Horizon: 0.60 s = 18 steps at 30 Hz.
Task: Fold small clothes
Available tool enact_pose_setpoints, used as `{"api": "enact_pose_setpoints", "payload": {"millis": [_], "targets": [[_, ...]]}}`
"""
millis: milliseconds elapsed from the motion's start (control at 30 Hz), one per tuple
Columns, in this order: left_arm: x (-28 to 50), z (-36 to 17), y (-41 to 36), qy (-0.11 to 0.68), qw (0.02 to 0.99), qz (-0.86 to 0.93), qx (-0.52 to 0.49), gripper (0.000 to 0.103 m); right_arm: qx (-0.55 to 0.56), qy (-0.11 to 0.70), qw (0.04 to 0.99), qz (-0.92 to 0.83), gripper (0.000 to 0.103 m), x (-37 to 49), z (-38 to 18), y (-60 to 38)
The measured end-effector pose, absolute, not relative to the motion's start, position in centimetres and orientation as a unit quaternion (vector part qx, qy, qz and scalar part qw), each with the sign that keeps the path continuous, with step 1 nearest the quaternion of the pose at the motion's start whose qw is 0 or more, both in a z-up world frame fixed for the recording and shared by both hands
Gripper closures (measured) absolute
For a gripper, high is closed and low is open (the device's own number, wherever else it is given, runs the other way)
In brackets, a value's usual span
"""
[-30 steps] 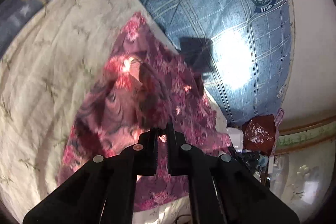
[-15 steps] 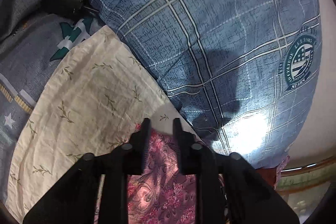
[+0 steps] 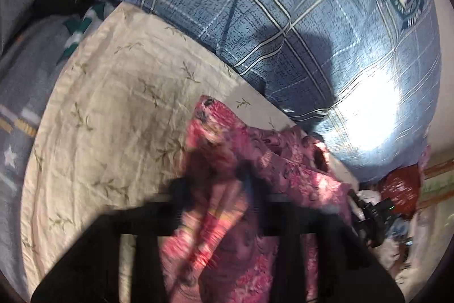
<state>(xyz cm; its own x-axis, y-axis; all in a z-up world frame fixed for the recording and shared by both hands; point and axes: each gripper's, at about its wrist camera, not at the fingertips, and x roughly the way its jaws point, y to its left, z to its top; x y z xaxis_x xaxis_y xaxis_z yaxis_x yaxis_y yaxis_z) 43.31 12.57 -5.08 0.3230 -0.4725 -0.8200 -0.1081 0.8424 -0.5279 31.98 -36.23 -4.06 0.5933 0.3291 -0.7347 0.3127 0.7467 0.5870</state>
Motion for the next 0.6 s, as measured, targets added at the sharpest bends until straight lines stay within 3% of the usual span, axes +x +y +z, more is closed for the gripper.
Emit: {"api": "enact_pose_setpoints", "payload": {"millis": [33,200,400,600], "targets": [[43.2,-5.0,12.4,0.567,0.775,-0.113,-0.254,0.096,0.336,0.453,0.826,0.016,0.099,32.5,-3.6,-35.6],[43.0,-3.6,12.9,0.52,0.809,-0.094,-0.256,0.099,0.355,0.339,0.87,0.041,0.097,31.8,1.2,-35.7],[45.0,-8.2,14.2,0.555,0.775,-0.042,-0.3,0.099,0.354,0.471,0.808,-0.016,0.093,35.2,-6.0,-35.9],[41.0,-2.6,13.7,0.521,0.81,-0.097,-0.249,0.097,0.359,0.384,0.849,0.05,0.088,29.8,0.1,-35.0]]}}
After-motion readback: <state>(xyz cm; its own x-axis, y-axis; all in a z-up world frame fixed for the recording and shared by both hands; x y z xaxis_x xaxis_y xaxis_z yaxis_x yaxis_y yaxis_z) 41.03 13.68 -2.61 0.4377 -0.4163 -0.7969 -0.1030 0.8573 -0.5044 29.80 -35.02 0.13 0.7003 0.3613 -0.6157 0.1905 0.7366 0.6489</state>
